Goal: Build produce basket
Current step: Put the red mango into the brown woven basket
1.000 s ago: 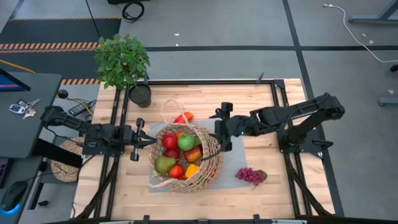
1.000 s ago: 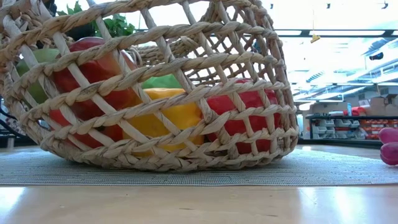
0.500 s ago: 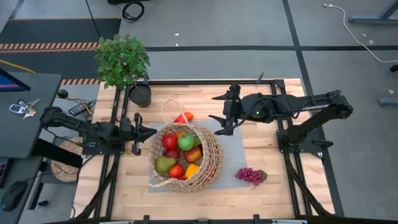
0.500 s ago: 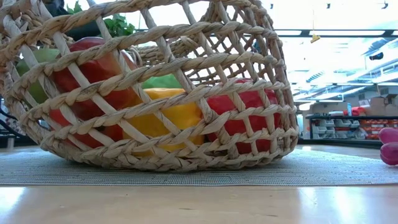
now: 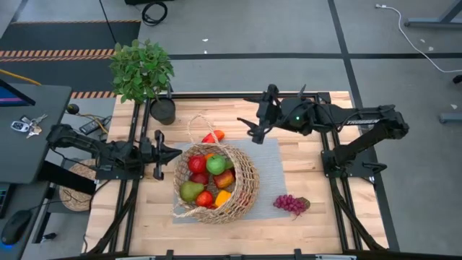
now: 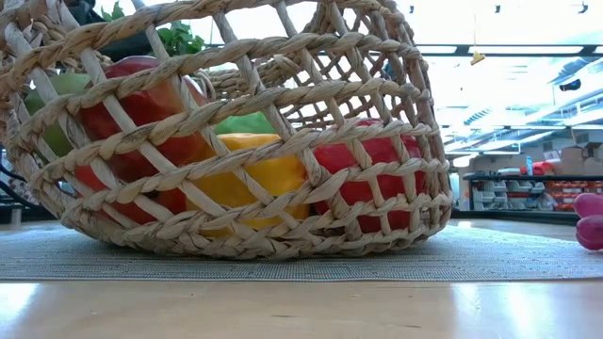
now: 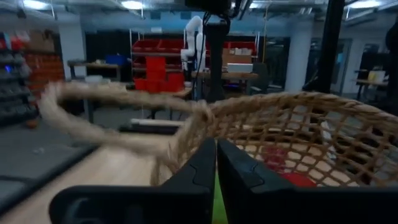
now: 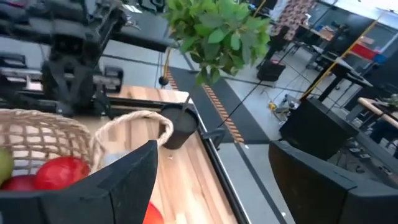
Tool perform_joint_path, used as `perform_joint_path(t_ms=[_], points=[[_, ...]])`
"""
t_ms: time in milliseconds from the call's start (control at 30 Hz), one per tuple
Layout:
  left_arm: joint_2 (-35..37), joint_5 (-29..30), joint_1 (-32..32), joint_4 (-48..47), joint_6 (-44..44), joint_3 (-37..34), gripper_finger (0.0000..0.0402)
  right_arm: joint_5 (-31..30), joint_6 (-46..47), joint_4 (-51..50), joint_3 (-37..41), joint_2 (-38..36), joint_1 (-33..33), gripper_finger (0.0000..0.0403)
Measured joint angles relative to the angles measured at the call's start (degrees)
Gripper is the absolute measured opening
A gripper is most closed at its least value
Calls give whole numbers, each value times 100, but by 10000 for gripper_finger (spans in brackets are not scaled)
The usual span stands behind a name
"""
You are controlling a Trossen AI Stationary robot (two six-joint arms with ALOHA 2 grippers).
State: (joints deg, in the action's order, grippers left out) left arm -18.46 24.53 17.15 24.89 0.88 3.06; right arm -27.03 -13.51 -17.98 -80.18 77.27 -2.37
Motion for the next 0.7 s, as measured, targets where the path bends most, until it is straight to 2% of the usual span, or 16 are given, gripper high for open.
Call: perform_joint_path(t_ms=[167,300,467,700], points=[[324,11,53,-798,507,470,13,9,72,123,0,48,109,308],[738,25,64,-1243,657,533,12,11,111,127,0,53,140,308],[1264,463,-40,-1607,735,548,11,38,39,133,0,53,140,308],[1486,636,-356,-1897,592,550,13,714,30,166,-7,326,482,308]])
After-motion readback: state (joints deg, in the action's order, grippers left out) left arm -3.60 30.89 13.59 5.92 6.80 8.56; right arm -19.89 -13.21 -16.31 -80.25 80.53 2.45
